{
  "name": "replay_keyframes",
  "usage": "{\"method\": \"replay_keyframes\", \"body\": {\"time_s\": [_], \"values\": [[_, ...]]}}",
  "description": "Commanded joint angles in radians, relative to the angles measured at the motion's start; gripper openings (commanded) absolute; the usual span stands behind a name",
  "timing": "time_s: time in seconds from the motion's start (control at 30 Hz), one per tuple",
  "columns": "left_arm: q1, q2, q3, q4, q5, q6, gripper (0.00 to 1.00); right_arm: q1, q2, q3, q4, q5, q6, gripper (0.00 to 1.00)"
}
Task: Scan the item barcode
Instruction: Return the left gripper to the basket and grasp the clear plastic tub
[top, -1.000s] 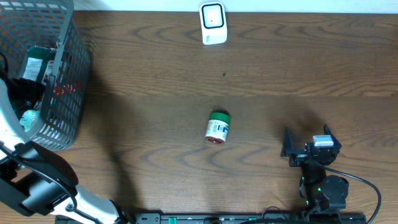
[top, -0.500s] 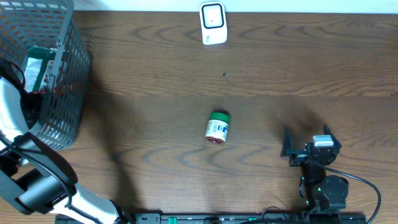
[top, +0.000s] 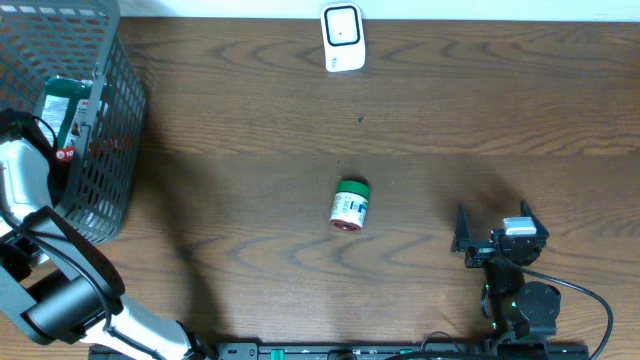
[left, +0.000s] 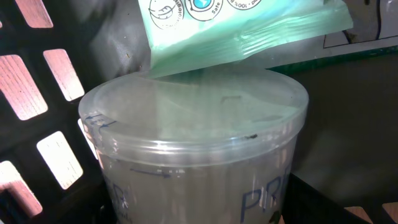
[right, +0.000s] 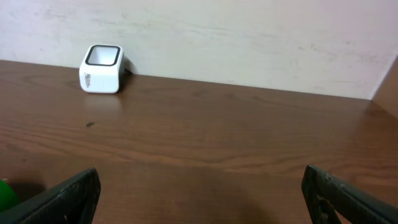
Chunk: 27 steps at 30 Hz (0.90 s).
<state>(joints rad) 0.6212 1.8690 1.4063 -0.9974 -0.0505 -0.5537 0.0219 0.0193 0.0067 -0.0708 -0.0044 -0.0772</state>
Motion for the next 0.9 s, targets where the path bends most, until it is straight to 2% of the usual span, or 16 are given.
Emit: {"method": "replay_keyframes", "body": {"time_s": [0.0, 0.53, 0.57, 0.67, 0.77, 0.87], "values": [[0.006, 0.009, -0.011, 0.009, 0.013, -0.008, 0.73, -0.014, -0.002, -0.001, -0.004, 0.002, -0.006, 0.99], [0.006, 0.009, -0.105, 0.114, 0.005, -0.008, 0.75, -0.014, -0.002, -0.001, -0.004, 0.002, -0.006, 0.99], [0.006, 0.009, -0.108, 0.118, 0.005, -0.008, 0.79, -0.014, -0.002, -0.001, -0.004, 0.002, -0.006, 1.00], [0.006, 0.009, -0.118, 0.126, 0.005, -0.008, 0.80, -0.014, -0.002, -0.001, -0.004, 0.002, -0.006, 0.99], [0.006, 0.009, -0.126, 0.132, 0.008, -0.008, 0.66, -0.014, -0.002, -0.001, -0.004, 0.002, -0.006, 0.99], [0.008, -0.002, -0.107, 0.124, 0.068, -0.008, 0.58, -0.014, -0.002, -0.001, -0.004, 0.002, -0.006, 0.99]]}}
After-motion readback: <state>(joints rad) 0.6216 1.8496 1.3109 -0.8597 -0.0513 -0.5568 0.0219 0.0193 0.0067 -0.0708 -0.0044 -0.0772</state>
